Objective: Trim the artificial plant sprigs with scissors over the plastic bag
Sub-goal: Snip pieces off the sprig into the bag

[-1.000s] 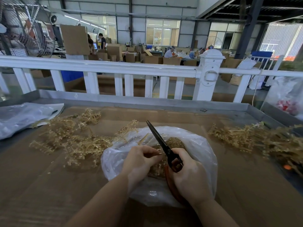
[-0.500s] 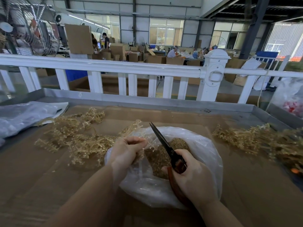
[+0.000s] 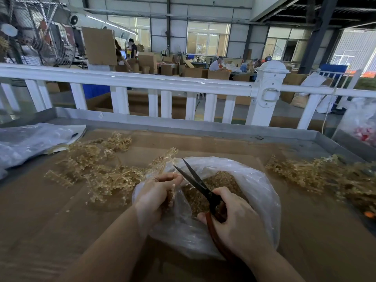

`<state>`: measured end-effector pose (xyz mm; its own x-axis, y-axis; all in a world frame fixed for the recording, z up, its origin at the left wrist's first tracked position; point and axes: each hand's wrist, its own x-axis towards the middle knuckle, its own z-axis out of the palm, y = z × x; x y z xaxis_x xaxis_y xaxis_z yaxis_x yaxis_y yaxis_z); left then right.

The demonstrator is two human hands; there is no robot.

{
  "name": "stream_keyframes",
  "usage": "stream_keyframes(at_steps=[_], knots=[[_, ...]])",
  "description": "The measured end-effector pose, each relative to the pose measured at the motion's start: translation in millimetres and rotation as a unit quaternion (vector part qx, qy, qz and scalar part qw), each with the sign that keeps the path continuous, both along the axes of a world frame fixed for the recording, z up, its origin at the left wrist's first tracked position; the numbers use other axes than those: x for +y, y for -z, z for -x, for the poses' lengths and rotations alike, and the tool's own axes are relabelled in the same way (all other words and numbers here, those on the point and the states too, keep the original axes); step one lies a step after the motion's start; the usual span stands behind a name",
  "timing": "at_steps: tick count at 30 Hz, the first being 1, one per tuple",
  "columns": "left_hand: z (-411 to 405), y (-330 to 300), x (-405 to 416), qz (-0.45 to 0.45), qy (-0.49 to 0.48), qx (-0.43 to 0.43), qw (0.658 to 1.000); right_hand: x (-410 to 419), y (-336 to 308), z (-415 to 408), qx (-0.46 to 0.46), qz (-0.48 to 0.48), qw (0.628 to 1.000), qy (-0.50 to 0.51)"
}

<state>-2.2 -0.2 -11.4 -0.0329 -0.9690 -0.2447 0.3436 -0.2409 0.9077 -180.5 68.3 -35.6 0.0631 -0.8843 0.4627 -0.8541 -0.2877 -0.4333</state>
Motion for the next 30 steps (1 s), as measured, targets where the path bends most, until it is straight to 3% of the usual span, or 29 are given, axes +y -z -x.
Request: stream_keyframes(at_steps=[6, 13, 30], knots=[[-2.9, 3.1, -4.4, -0.005, -0.013, 0.096, 0.995, 0.2, -2.4, 0.6, 0.001, -0.025, 1.0, -0.01], [-2.6, 6.6, -6.9, 0.009, 0.023, 0.015, 1.0, -0.9, -6.1, 3.7, 0.001, -0.04, 0.999, -0.026], [-2.6, 10.3, -5.2, 0.027, 0.023, 0.001, 0.999, -3.5, -8.7, 8.3, -0.002, -0.071, 0.996, -0.058]])
